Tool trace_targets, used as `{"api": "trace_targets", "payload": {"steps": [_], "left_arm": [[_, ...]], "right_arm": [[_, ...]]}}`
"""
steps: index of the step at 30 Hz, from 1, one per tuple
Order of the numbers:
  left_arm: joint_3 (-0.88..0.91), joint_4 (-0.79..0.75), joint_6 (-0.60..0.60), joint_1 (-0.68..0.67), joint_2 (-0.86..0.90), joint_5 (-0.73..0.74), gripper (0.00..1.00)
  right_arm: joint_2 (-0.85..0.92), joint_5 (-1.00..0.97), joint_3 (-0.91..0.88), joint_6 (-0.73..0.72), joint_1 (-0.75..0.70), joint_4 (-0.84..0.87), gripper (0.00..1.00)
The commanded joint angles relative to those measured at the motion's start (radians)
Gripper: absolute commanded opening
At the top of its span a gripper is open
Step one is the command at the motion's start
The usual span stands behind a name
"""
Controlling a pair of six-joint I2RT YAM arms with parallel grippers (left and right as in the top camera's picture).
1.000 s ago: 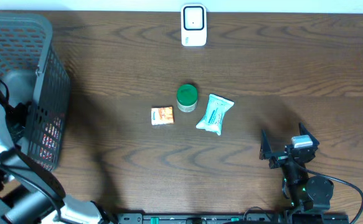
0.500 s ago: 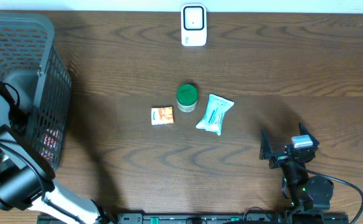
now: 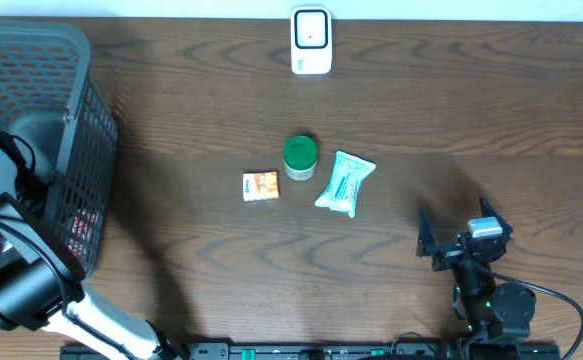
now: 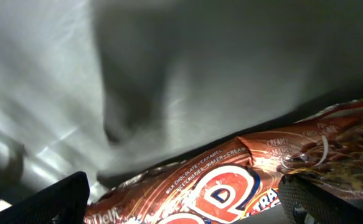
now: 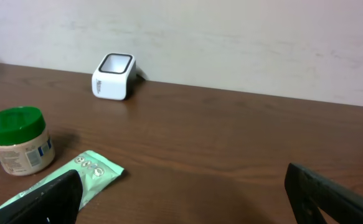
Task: Scan the item barcode
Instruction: 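Move the left gripper back into the basket over the Top chocolate bar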
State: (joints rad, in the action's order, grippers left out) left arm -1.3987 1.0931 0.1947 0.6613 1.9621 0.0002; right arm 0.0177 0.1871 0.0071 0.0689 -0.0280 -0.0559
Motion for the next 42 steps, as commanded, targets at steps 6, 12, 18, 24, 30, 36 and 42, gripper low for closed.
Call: {"api": "trace_targets", "payload": {"steps": [6, 12, 18, 24, 30, 36, 42], "left_arm": [[0.016, -0.002, 0.288, 0.085, 0.047, 0.064, 0.98], [0.016, -0.024, 0.346, 0.152, 0.047, 0.161, 0.98], [0.013, -0.025, 0.295, 0.172, 0.043, 0.161, 0.98], [0.012, -0.051, 0.299, 0.175, -0.024, 0.134, 0.98], [0.012, -0.038, 0.41, 0.175, -0.132, 0.013, 0.98], [0.013, -0.021, 0.329, 0.161, -0.175, 0.018, 0.98], [0.017, -0.045, 0.019, 0.111, -0.169, 0.019, 0.98]], "right_arm": [[-0.003, 0.002, -0.002, -0.012, 0.009, -0.004, 0.99], [-0.003, 0.002, -0.002, -0.012, 0.009, -0.004, 0.99], [-0.003, 0.002, -0.002, -0.012, 0.009, -0.004, 0.99], [-0.003, 0.002, -0.002, -0.012, 0.009, -0.004, 0.99], [-0.003, 0.002, -0.002, -0.012, 0.009, -0.004, 0.99], [-0.003, 0.002, -0.002, -0.012, 0.009, -0.004, 0.99], [-0.003, 0.002, -0.002, -0.012, 0.009, -0.004, 0.99]]}}
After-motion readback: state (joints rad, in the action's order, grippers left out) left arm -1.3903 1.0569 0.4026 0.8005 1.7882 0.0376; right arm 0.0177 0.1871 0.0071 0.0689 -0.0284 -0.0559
